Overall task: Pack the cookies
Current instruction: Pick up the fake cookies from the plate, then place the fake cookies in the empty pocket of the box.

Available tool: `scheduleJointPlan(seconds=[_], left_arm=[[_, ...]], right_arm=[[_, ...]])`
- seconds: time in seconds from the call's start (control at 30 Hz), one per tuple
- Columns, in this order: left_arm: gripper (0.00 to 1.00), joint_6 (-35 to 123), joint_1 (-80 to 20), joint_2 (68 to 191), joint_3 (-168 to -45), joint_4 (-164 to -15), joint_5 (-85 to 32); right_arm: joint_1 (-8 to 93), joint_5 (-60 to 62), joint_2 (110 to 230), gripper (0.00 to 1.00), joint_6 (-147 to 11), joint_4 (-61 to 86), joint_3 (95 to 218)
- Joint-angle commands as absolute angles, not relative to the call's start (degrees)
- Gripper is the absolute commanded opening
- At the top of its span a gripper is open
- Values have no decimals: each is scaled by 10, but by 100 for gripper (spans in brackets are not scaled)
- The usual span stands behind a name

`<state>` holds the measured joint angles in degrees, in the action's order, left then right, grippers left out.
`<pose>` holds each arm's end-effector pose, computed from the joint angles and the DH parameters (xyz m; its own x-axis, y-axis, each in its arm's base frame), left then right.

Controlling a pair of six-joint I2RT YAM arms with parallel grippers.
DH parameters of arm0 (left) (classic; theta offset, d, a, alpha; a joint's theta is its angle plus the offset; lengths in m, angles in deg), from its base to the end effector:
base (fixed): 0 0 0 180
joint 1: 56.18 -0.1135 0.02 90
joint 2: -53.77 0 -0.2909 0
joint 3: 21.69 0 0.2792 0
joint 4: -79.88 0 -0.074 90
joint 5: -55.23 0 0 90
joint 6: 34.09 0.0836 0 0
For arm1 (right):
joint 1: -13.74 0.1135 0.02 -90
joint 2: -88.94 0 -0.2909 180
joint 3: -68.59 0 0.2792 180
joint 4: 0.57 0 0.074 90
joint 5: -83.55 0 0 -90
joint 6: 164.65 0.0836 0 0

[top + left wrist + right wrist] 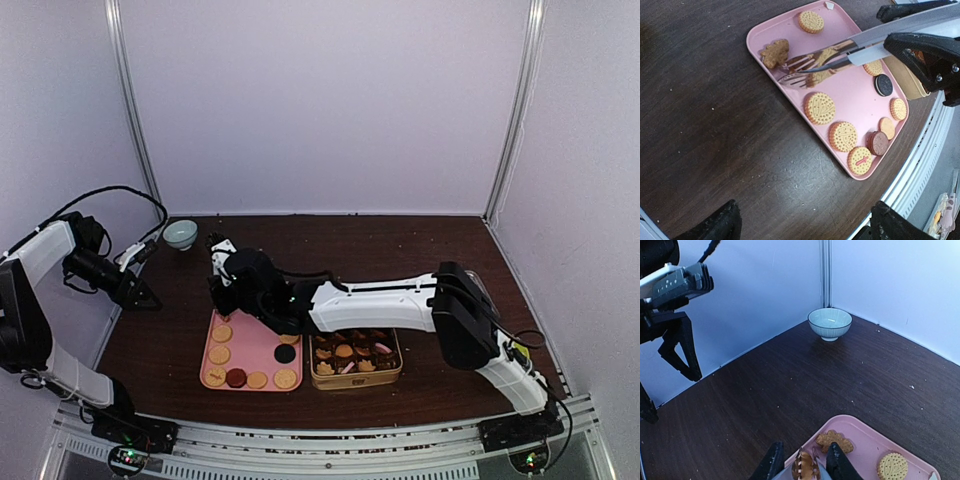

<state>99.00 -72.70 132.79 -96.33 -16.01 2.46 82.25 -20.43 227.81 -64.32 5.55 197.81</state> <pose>0.2509 0.0217 0.2372 -0.8441 0.3170 -0.4324 0.5005 0.7550 -0.4237 0.2619 0.6101 0.2159 -0.2446 -0.1462 -0.9585 -0.7866 0.6079 0.1080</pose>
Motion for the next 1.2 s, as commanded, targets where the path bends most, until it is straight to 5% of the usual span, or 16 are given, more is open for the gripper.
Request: scheduleJointPlan(seconds=[0.0,0.4,0.9,1.17], left_arm=[[92,1001,-732,1322,-965,-155,36],[92,997,-732,1328,-975,-155,49],[91,990,-732,1361,-1007,-158,75],[91,983,-732,1368,-1016,-158,81]], right_arm=[[826,-215,2241,25,-638,72,1952],[818,-212,2077,7,-658,37,1834],[818,-200,1616,5,-639,203,1408],[822,-201,1505,6,-613,279,1313]])
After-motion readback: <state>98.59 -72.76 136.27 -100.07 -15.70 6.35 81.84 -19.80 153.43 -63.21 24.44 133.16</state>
